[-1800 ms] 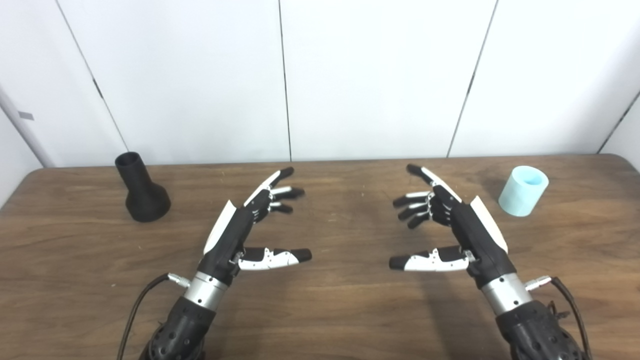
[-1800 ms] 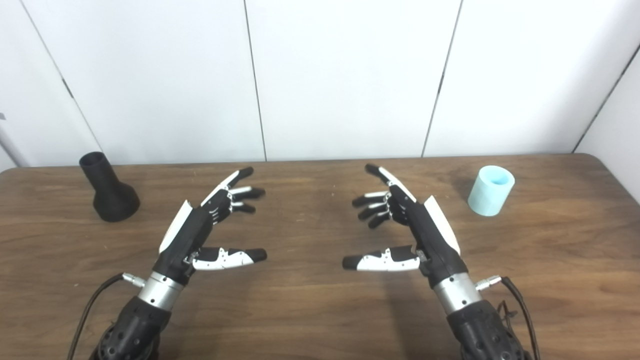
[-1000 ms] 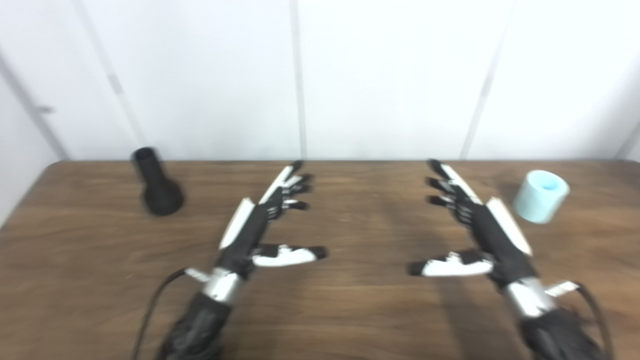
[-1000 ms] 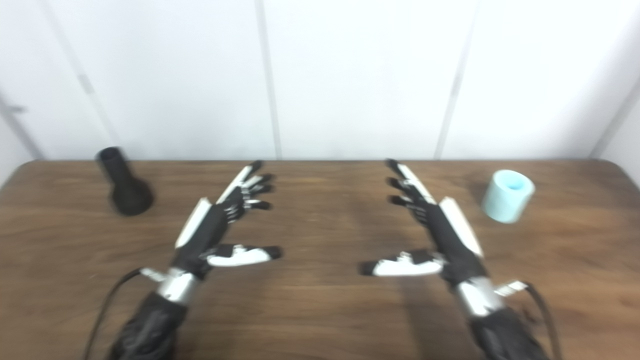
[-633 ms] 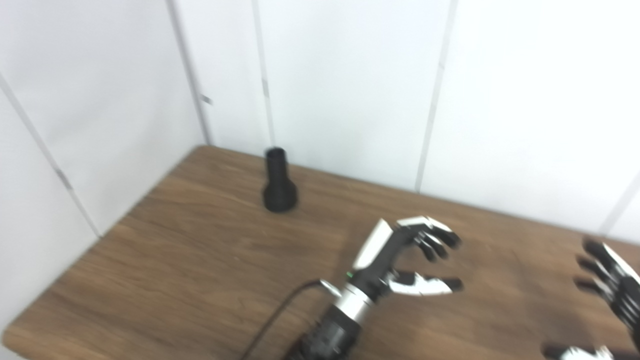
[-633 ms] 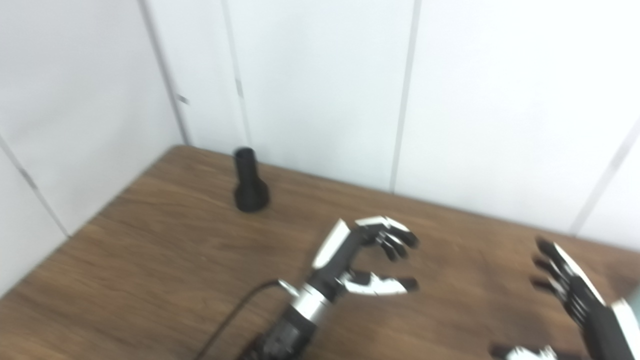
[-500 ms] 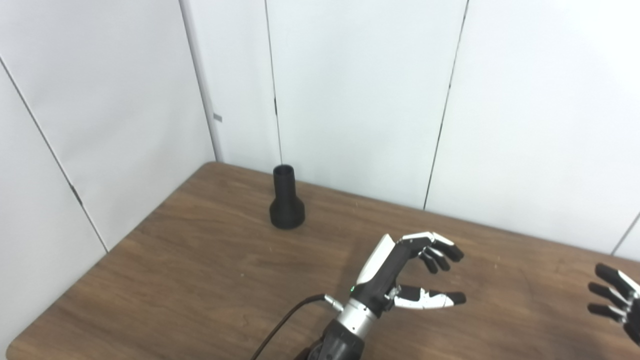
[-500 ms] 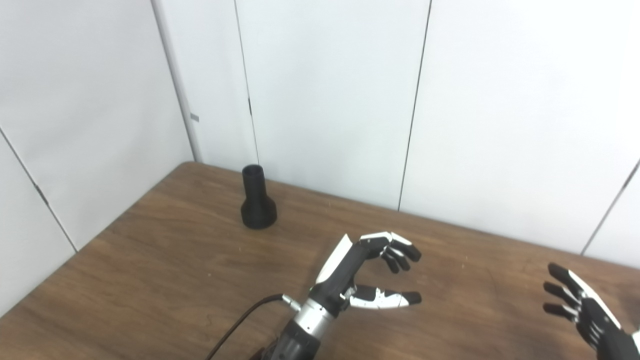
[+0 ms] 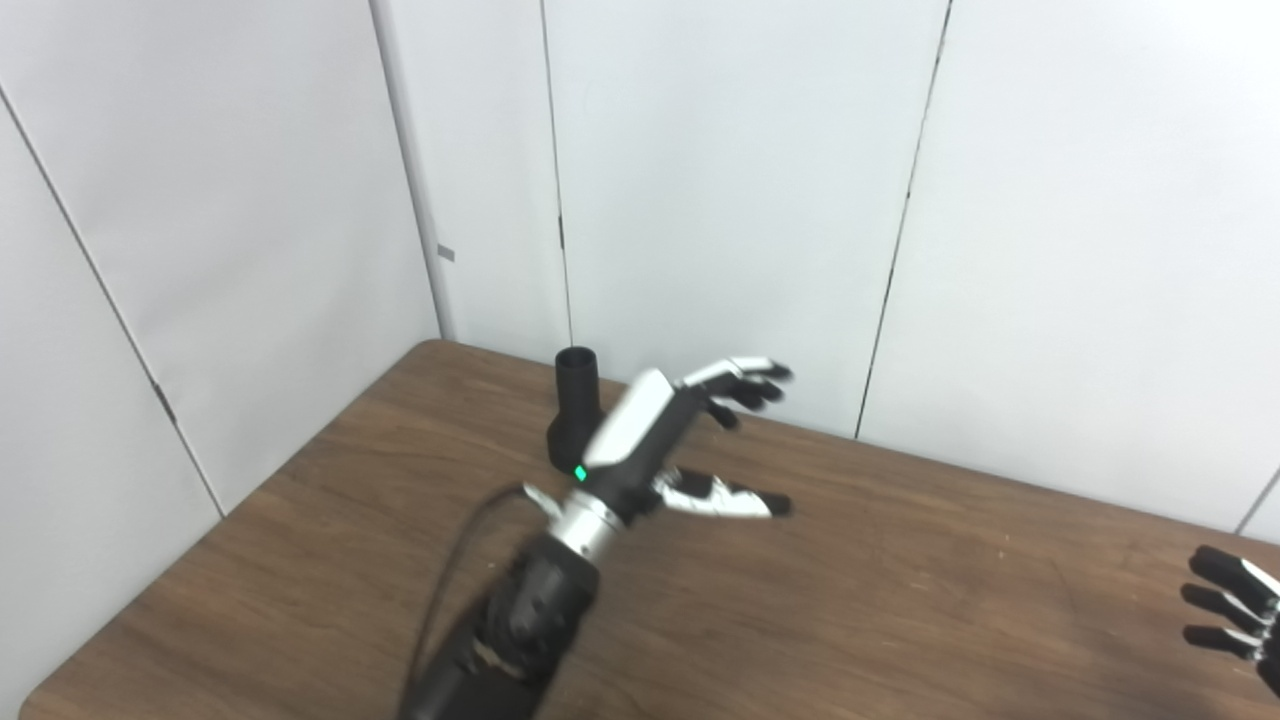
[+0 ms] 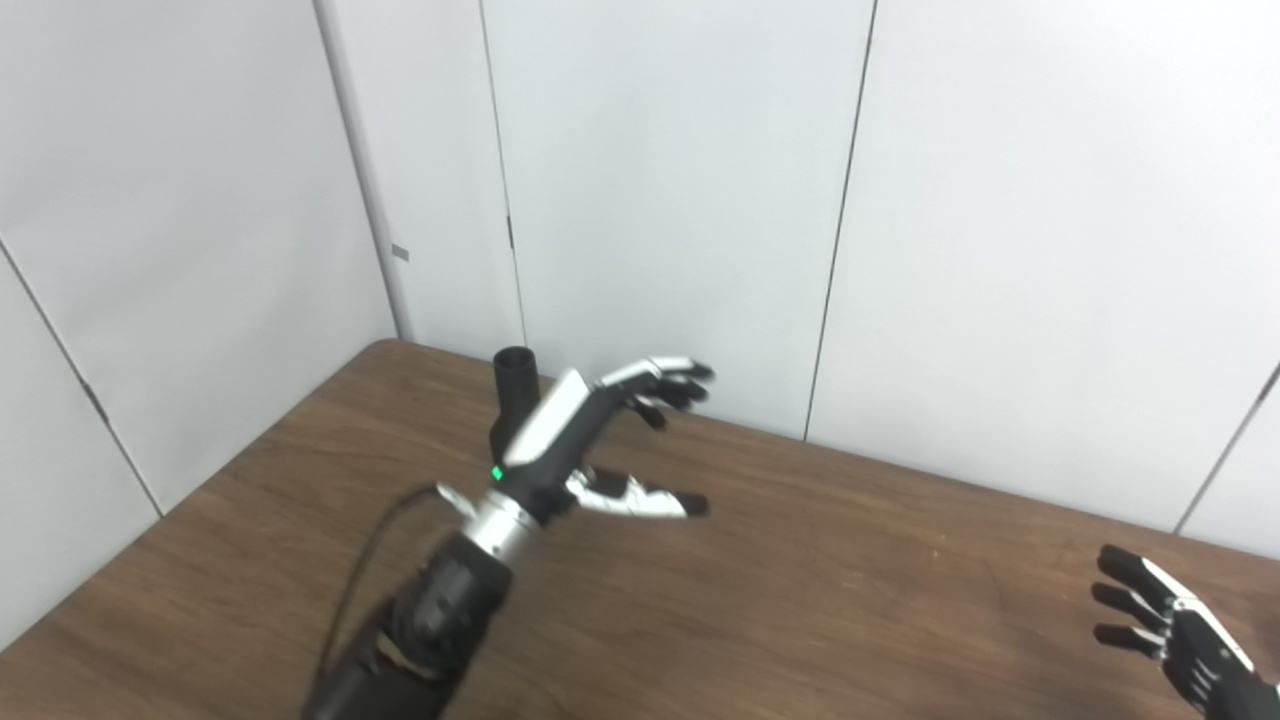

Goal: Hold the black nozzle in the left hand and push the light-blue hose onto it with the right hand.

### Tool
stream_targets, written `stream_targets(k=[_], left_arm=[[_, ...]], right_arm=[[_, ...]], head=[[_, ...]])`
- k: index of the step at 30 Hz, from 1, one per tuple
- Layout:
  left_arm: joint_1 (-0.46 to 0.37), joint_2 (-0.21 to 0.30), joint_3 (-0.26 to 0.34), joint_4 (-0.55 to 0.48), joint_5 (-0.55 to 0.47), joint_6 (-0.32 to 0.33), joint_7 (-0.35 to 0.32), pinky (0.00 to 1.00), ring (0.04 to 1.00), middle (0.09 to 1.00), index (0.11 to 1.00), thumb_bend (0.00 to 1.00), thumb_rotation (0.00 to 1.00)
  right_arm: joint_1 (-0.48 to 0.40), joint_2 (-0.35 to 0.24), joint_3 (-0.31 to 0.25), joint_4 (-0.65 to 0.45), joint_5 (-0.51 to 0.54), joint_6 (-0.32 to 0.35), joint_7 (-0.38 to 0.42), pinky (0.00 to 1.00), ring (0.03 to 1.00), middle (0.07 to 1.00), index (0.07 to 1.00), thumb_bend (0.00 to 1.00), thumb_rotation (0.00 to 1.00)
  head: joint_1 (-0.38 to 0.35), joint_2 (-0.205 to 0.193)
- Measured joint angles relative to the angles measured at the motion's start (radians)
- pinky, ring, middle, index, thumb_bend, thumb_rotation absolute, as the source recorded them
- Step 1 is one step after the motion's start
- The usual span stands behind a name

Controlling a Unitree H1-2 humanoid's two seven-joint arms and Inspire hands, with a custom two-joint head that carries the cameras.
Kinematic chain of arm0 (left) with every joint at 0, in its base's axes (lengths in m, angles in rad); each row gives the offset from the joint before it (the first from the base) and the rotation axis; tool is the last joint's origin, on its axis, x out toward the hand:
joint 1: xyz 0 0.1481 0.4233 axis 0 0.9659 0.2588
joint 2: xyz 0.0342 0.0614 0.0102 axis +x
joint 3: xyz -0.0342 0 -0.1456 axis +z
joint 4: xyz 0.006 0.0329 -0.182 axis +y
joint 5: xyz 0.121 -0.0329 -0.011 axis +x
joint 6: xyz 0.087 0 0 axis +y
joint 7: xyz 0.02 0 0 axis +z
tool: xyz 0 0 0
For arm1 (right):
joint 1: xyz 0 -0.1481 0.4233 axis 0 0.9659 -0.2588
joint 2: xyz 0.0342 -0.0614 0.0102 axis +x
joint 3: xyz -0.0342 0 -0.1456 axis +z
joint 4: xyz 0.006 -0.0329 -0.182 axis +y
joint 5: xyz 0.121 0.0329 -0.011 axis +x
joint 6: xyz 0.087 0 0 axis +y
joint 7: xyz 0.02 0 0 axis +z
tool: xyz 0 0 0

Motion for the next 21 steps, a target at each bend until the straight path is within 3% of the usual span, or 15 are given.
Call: stream_targets(k=[5,8,12,15,21], left_arm=[[-0.028,0.050,0.004,-0.033,0.018,0.064,-0.053,0.68,0.773,0.780,0.834,0.74,0.15],[-0.052,0.110,0.041,-0.026,0.037,0.083,-0.059,0.66,0.765,0.780,0.848,0.73,0.18],[-0.098,0.184,0.103,0.045,0.085,0.076,0.012,0.77,0.840,0.861,0.871,0.77,0.28],[-0.105,0.213,0.114,0.098,0.133,0.078,0.068,0.84,0.915,0.920,0.899,0.83,0.36],[-0.114,0.214,0.114,0.109,0.195,0.142,0.104,0.87,0.991,0.994,0.990,0.92,0.34]], right_arm=[[-0.017,0.005,0.000,0.030,-0.010,-0.017,-0.008,0.61,0.734,0.818,0.847,0.68,0.00],[-0.026,0.008,-0.002,0.041,-0.015,-0.019,-0.019,0.58,0.706,0.793,0.839,0.67,0.00],[-0.027,0.015,-0.001,0.045,-0.021,-0.019,-0.024,0.55,0.687,0.779,0.832,0.66,0.00],[-0.036,0.021,-0.001,0.046,-0.022,-0.019,-0.028,0.53,0.672,0.768,0.824,0.66,0.00],[-0.058,0.022,-0.004,0.046,-0.024,-0.020,-0.038,0.51,0.655,0.754,0.814,0.67,0.03]], head=[[0.009,-0.008],[0.006,-0.014],[0.000,-0.018],[-0.001,-0.021],[-0.003,-0.026]])
